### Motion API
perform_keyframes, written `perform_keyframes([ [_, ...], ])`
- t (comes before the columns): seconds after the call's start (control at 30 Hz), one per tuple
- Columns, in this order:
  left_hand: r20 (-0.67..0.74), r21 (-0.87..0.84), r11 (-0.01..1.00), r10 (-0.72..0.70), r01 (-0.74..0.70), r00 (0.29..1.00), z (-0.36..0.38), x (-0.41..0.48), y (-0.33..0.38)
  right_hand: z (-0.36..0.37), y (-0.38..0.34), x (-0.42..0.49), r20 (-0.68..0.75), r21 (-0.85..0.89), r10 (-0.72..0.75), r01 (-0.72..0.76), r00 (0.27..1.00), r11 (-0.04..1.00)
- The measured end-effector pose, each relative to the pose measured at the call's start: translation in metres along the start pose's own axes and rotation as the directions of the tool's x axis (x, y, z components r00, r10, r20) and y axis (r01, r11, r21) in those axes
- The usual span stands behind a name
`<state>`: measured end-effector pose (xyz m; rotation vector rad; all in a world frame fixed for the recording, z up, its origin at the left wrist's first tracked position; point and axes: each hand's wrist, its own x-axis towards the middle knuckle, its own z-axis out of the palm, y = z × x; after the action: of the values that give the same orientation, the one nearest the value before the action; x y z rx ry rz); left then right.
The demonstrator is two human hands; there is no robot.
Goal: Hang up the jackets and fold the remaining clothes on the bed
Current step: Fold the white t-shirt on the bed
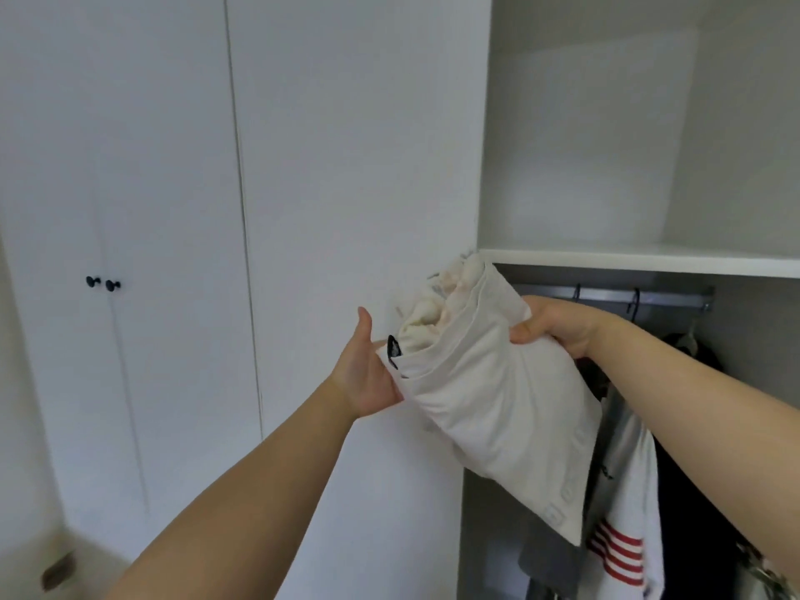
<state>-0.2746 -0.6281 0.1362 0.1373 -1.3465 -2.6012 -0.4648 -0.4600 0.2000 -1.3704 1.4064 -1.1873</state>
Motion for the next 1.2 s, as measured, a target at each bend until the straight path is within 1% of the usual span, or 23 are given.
perform_keyframes([
  [0.03,-0.022,0.013,1.000,0.006,-0.005,1.000,0.000,-0.001,0.006,-0.003,0.003,0.000,-0.029,-0.015,0.038,-0.039,0.999,0.999],
  [0.07,-0.031,0.062,0.998,0.003,-0.002,1.000,0.001,-0.004,0.013,-0.006,0.005,0.001,-0.059,-0.032,0.071,-0.073,0.996,0.997],
  [0.17,-0.036,0.314,0.948,-0.045,0.054,0.998,0.006,-0.006,0.031,-0.008,0.008,0.010,-0.169,-0.112,0.159,-0.179,0.973,0.977],
  [0.23,-0.098,0.444,0.891,-0.051,0.089,0.994,0.015,-0.006,0.042,-0.002,0.004,0.018,-0.240,-0.151,0.175,-0.215,0.955,0.965],
  [0.3,-0.176,0.536,0.835,-0.036,0.126,0.984,0.029,-0.005,0.050,0.003,-0.002,0.023,-0.289,-0.177,0.165,-0.222,0.943,0.959],
  [0.37,-0.197,0.657,0.741,-0.010,0.140,0.980,0.043,0.000,0.057,0.002,-0.009,0.023,-0.322,-0.180,0.156,-0.222,0.934,0.958],
  [0.43,-0.170,0.760,0.643,0.047,0.100,0.984,0.058,0.009,0.066,-0.005,-0.015,0.018,-0.324,-0.169,0.138,-0.200,0.936,0.965],
  [0.5,-0.136,0.804,0.592,0.091,0.057,0.986,0.077,0.018,0.075,-0.013,-0.023,0.011,-0.328,-0.144,0.100,-0.155,0.939,0.977],
  [0.53,-0.132,0.811,0.584,0.106,0.046,0.986,0.087,0.026,0.081,-0.020,-0.029,0.006,-0.348,-0.142,0.075,-0.132,0.935,0.981],
  [0.6,-0.129,0.799,0.601,0.128,0.027,0.983,0.110,0.041,0.091,-0.033,-0.043,-0.004,-0.425,-0.159,0.021,-0.097,0.905,0.983],
  [0.63,-0.131,0.783,0.621,0.139,0.017,0.982,0.119,0.049,0.095,-0.039,-0.049,-0.009,-0.478,-0.179,-0.009,-0.088,0.878,0.980],
  [0.67,-0.112,0.767,0.641,0.144,-0.007,0.983,0.137,0.064,0.099,-0.054,-0.059,-0.018,-0.550,-0.217,-0.054,-0.080,0.834,0.973],
  [0.77,-0.096,0.665,0.742,0.201,-0.087,0.975,0.160,0.084,0.110,-0.070,-0.087,-0.027,-0.670,-0.371,-0.162,-0.137,0.725,0.919],
  [0.83,-0.038,0.571,0.803,0.231,-0.169,0.972,0.179,0.098,0.115,-0.085,-0.109,-0.031,-0.735,-0.477,-0.272,-0.189,0.621,0.858],
  [0.9,0.017,0.463,0.844,0.298,-0.272,0.954,0.202,0.116,0.121,-0.106,-0.138,-0.034,-0.759,-0.590,-0.416,-0.257,0.502,0.766],
  [0.97,0.073,0.347,0.865,0.359,-0.361,0.931,0.224,0.134,0.128,-0.129,-0.168,-0.038,-0.726,-0.682,-0.560,-0.311,0.400,0.661],
  [1.03,0.097,0.238,0.883,0.393,-0.405,0.914,0.241,0.154,0.133,-0.148,-0.193,-0.042,-0.696,-0.713,-0.648,-0.403,0.309,0.574],
  [1.07,0.082,0.193,0.889,0.407,-0.416,0.910,0.243,0.168,0.134,-0.156,-0.200,-0.045,-0.688,-0.710,-0.670,-0.455,0.281,0.538],
  [1.1,0.059,0.155,0.896,0.412,-0.417,0.909,0.243,0.181,0.133,-0.163,-0.202,-0.047,-0.685,-0.700,-0.677,-0.501,0.270,0.508],
  [1.13,0.020,0.151,0.901,0.408,-0.406,0.913,0.238,0.196,0.130,-0.169,-0.199,-0.048,-0.689,-0.687,-0.670,-0.543,0.276,0.483],
  [1.17,-0.028,0.154,0.917,0.376,-0.368,0.926,0.230,0.210,0.123,-0.174,-0.190,-0.050,-0.697,-0.676,-0.651,-0.577,0.300,0.458],
  [1.2,-0.102,0.204,0.927,0.338,-0.313,0.935,0.219,0.225,0.116,-0.178,-0.177,-0.050,-0.716,-0.663,-0.609,-0.609,0.343,0.437],
])
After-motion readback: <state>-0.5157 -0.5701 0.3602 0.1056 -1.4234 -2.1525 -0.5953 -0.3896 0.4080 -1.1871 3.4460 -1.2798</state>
